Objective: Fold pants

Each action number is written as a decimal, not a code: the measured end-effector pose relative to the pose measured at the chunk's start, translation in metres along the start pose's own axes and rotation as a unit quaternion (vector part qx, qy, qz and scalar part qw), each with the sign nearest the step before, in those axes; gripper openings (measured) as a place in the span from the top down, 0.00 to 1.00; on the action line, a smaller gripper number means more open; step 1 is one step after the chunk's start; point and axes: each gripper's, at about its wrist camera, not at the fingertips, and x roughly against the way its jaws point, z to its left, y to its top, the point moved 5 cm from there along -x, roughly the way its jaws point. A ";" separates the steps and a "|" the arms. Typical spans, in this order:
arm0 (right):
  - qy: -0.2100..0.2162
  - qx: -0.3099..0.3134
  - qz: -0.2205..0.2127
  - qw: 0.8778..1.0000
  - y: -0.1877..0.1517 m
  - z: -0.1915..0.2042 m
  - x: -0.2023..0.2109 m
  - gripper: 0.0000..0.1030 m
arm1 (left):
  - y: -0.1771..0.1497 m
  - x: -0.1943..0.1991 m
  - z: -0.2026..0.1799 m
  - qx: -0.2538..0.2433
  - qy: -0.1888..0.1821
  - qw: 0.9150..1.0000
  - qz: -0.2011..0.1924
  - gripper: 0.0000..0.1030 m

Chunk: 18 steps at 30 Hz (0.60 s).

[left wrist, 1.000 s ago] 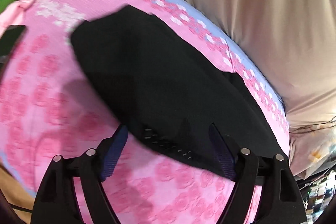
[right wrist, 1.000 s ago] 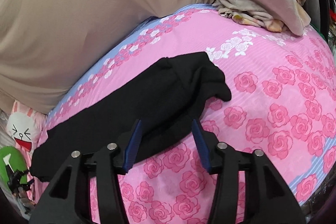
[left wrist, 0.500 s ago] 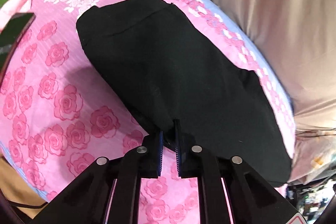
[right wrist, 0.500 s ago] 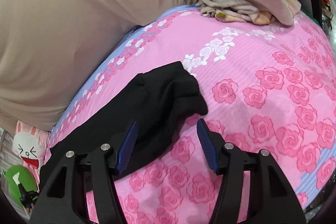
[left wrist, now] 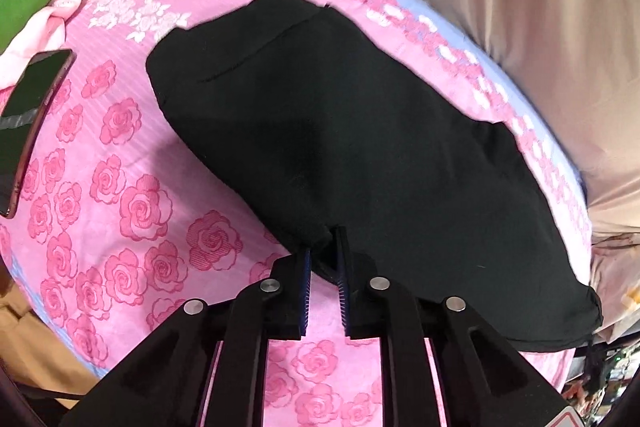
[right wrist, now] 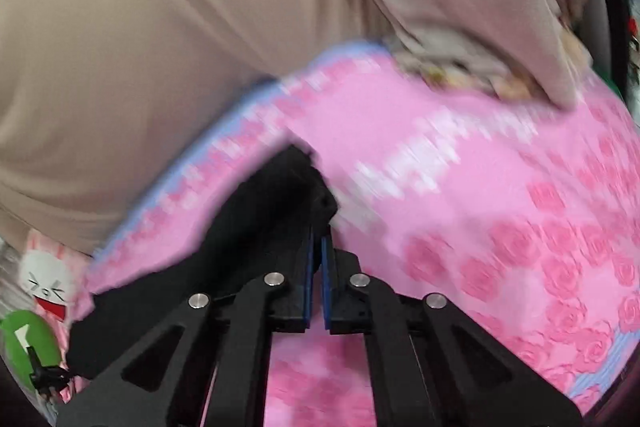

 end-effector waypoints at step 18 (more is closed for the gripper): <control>0.083 0.022 0.003 0.996 -0.026 0.082 -0.008 0.95 | -0.068 0.034 -0.167 -0.197 -0.031 0.975 -0.098 0.72</control>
